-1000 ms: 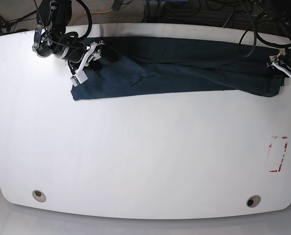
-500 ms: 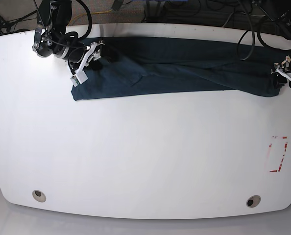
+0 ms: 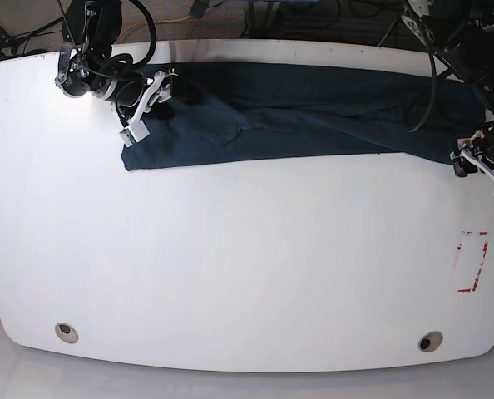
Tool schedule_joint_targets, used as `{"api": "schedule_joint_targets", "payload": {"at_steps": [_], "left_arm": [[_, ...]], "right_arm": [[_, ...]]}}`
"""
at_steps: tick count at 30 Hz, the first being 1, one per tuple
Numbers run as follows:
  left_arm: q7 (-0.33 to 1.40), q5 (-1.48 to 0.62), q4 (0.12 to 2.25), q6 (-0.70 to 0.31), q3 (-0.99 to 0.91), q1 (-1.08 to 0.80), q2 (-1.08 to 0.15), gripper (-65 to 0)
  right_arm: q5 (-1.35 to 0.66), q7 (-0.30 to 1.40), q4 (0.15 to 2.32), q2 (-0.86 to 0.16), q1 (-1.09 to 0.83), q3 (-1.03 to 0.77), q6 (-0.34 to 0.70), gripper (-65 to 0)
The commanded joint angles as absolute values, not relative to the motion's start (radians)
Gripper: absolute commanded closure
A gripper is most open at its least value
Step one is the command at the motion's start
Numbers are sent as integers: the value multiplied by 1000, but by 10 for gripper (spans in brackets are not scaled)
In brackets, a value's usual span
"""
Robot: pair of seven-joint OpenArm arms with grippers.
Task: Fold the T-shirt properly
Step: 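Grasp the folded shirt's ends with both grippers, then pull the left gripper's end outward to straighten the folded strip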
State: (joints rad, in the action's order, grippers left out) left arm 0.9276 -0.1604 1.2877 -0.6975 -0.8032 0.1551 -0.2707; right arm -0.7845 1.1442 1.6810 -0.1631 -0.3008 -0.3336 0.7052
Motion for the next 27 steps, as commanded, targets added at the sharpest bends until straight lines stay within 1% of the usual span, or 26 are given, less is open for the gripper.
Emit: {"api": "schedule_joint_targets", "payload": {"at_steps": [1, 5, 9, 13, 16, 27], "left_arm": [[900, -157, 1247, -698, -782, 196, -292, -372], [854, -150, 1207, -698, -739, 205, -295, -372], [851, -120, 1198, -698, -710, 205, -309, -372], [851, -114, 1164, -698, -713, 202, -317, -372], [851, -120, 1152, -698, -714, 170, -354, -372], [849, -120, 1150, -698, -705, 139, -361, -371]], "right_arm": [[-739, 1179, 1681, -170, -306, -335, 698, -436], [-739, 1179, 1681, -168, -306, -335, 698, -436], [-739, 1179, 1681, -165, -308, -341, 698, -436], [-739, 1179, 1681, -162, -311, -374, 698, -436], [-739, 1179, 1681, -162, -312, -380, 698, -436], [-739, 1179, 1681, -162, -306, -377, 698, -436]]}}
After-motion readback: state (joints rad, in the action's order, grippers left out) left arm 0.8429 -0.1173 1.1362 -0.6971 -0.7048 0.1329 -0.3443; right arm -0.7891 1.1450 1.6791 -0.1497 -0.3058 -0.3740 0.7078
